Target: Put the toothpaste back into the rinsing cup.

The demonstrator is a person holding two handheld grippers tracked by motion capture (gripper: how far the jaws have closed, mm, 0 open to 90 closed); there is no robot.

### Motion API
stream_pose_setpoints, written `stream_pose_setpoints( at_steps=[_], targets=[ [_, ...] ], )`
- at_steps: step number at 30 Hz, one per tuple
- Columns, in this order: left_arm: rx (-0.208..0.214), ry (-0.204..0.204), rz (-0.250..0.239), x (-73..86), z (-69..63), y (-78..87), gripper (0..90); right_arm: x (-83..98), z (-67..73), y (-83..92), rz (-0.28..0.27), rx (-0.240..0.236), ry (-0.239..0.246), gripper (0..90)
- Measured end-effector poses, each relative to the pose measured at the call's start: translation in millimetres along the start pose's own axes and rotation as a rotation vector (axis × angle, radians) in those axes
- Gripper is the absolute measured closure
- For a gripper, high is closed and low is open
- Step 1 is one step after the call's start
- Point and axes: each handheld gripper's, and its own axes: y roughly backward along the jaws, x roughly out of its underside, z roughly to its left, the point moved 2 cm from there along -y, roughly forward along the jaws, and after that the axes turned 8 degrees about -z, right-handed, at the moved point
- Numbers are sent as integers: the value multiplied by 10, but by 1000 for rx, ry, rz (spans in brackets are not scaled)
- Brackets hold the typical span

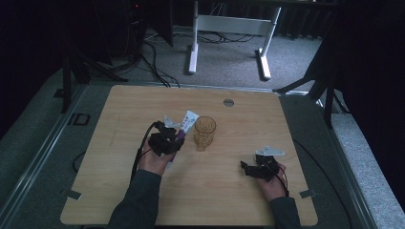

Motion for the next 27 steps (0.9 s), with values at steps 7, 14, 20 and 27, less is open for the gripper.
stream_pose_setpoints(
  at_steps=[7,14,20,27],
  targets=[
    [-4,-13,-20,-29,-21,14,715,0,0,0,0,0,0,242],
    [-4,-11,-29,-46,-11,9,715,0,1,0,0,0,-1,242],
    [0,-17,-39,-74,-1,22,715,0,1,-1,-1,1,-1,242],
    [-5,-17,-53,-128,15,54,715,0,0,0,0,0,0,242]
  ],
)
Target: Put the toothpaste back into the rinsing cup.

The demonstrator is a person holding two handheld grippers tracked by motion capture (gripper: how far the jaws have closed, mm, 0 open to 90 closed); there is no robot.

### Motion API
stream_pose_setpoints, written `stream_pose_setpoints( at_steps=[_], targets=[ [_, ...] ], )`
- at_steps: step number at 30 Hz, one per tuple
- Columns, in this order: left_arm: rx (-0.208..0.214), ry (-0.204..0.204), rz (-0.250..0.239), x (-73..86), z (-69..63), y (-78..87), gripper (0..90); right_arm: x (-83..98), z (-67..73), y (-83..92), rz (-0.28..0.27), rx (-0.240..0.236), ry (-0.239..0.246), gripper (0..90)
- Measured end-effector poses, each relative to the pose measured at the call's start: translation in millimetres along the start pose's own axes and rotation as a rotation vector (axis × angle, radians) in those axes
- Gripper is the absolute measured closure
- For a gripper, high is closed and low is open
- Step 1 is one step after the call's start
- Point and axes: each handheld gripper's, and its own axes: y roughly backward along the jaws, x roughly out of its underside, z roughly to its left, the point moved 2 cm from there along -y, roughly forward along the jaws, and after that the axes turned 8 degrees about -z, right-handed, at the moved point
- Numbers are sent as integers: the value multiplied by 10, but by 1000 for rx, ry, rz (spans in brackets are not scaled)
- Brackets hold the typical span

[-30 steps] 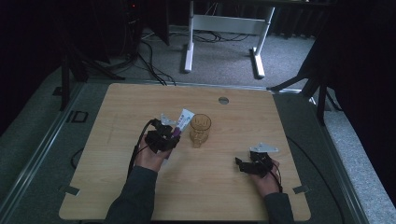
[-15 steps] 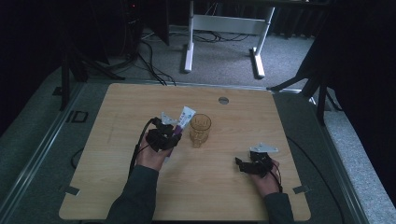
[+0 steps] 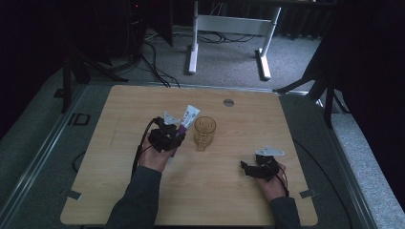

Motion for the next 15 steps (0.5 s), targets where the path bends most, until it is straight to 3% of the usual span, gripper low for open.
stream_pose_setpoints(
  at_steps=[15],
  targets=[
    [6,-1,-24,-57,14,-4,715,0,0,0,0,0,1,242]
  ],
)
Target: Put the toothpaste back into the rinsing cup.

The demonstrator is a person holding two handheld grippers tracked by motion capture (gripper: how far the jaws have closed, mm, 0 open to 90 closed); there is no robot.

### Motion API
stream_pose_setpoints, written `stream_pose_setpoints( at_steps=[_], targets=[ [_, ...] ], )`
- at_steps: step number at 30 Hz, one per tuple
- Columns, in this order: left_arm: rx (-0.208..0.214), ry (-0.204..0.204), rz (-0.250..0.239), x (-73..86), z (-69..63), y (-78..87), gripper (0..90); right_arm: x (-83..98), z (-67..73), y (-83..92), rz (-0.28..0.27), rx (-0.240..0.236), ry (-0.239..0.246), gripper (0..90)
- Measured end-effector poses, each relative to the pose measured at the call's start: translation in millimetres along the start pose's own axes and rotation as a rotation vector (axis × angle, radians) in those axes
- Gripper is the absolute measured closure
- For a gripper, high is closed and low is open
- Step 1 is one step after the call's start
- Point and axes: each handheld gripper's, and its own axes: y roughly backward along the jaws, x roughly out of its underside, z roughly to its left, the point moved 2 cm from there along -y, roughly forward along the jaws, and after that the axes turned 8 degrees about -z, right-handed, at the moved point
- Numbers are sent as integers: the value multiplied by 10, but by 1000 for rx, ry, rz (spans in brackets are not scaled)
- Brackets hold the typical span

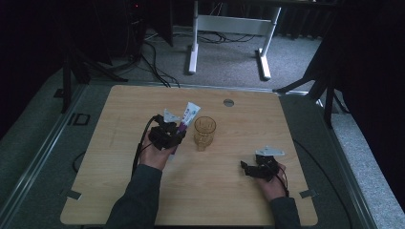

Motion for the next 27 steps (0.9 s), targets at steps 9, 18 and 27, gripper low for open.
stream_pose_setpoints(
  at_steps=[9,18,27],
  targets=[
    [-5,-2,-8,-31,11,-16,715,0,0,0,0,0,0,242],
    [-12,9,-25,-54,17,-24,715,0,0,0,0,1,-1,242],
    [-13,19,-36,-72,53,-13,715,0,0,0,0,0,-1,242]
  ],
)
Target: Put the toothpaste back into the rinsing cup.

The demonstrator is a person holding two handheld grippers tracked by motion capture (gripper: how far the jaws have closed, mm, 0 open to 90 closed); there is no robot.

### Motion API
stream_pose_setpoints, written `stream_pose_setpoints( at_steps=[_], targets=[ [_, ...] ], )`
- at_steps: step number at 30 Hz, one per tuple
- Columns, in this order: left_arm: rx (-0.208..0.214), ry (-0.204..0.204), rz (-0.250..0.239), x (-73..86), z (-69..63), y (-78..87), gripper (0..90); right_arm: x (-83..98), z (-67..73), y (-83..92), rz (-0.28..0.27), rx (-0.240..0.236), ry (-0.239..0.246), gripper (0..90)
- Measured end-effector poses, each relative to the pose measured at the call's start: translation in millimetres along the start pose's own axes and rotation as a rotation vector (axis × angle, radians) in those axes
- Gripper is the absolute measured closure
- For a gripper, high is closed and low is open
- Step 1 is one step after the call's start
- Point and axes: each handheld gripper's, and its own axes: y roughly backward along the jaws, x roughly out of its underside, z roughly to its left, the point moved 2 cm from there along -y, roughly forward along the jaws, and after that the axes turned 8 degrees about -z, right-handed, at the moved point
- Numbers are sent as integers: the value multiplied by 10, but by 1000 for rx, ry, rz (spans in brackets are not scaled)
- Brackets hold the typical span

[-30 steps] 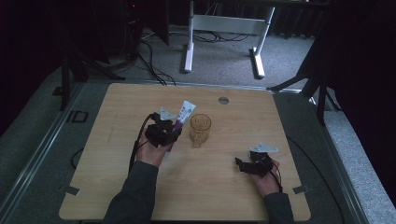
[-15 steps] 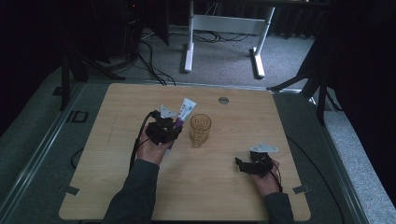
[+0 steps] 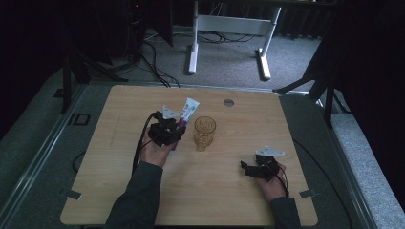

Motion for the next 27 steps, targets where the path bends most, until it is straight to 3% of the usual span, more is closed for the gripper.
stream_pose_setpoints(
  at_steps=[27],
  targets=[
    [-29,-6,-58,-124,38,-2,715,0,0,0,0,0,0,242]
  ],
)
